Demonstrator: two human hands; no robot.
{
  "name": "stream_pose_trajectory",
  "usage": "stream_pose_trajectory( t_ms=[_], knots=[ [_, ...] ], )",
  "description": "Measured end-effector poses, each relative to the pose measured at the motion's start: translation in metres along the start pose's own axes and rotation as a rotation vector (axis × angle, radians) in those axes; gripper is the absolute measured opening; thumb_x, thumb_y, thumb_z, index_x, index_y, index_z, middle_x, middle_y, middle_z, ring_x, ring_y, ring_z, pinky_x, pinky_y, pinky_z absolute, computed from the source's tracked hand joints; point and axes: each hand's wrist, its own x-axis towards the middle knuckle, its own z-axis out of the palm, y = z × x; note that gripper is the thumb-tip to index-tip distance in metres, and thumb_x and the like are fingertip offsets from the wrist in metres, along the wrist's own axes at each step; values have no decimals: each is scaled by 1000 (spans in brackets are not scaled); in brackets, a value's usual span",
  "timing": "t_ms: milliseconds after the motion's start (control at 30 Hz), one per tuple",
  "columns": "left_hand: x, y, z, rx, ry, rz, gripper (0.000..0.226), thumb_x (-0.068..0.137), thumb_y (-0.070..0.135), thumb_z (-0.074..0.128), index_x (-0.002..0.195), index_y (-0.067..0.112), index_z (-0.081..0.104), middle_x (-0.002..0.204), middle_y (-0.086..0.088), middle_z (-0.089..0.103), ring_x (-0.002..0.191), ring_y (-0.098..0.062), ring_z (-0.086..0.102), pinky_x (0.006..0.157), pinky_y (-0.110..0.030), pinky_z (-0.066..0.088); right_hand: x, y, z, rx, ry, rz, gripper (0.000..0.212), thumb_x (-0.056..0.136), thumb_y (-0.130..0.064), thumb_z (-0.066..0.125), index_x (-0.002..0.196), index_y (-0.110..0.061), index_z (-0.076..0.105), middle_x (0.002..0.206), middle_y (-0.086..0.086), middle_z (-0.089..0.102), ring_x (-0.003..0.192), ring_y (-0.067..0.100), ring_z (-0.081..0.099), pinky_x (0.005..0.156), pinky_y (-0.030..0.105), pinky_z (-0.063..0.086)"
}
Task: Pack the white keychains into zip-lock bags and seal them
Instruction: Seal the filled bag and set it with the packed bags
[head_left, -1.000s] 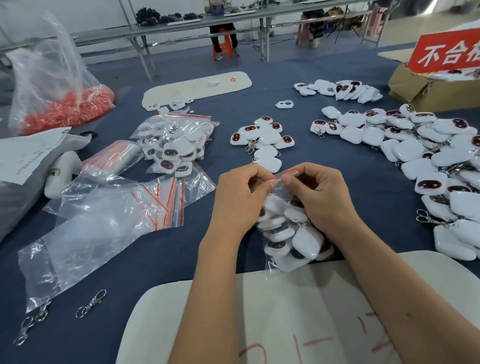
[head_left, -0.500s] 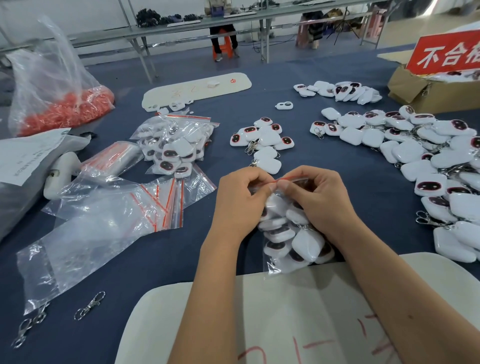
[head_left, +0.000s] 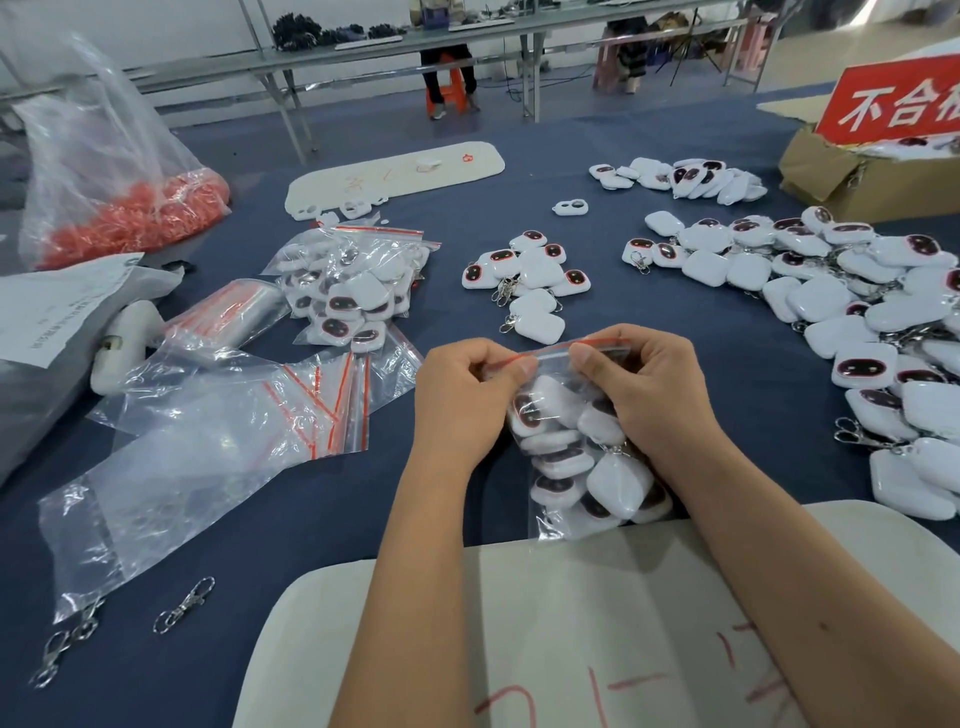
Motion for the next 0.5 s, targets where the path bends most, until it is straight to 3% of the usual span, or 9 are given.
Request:
stream_pose_trajectory(
  t_ms=[133,300,400,500],
  knots=[
    [-1,-2,-4,-157,30,-93,6,87,17,82,82,19,80,79,0,79,77,-17,71,75,-31,59,1,1,-1,30,21,19,18,95,-15,78,79,-22,78,72,0,77,60,6,65,58,20,55],
    [0,-1,-7,-215,51,-120,13,87,12,81,76,18,79,70,-3,76,62,-10,67,58,-22,53,0,1,0,18,29,8,15,94,-16,79,80,-22,79,69,-5,74,60,4,63,59,19,54],
    [-1,-1,-2,-288,54,-130,14,89,11,79,76,17,80,74,-4,77,67,-12,69,65,-28,57,0,1,0,48,56,13,14,94,-19,79,80,-21,79,68,-4,73,61,5,63,60,20,55],
    [-3,2,4,-421,-31,-238,21,98,24,70,82,17,82,85,-4,79,76,-15,70,70,-30,59,-1,0,-3,141,130,31,17,96,-23,77,79,-23,79,70,-1,73,60,7,62,53,20,52]
  ],
)
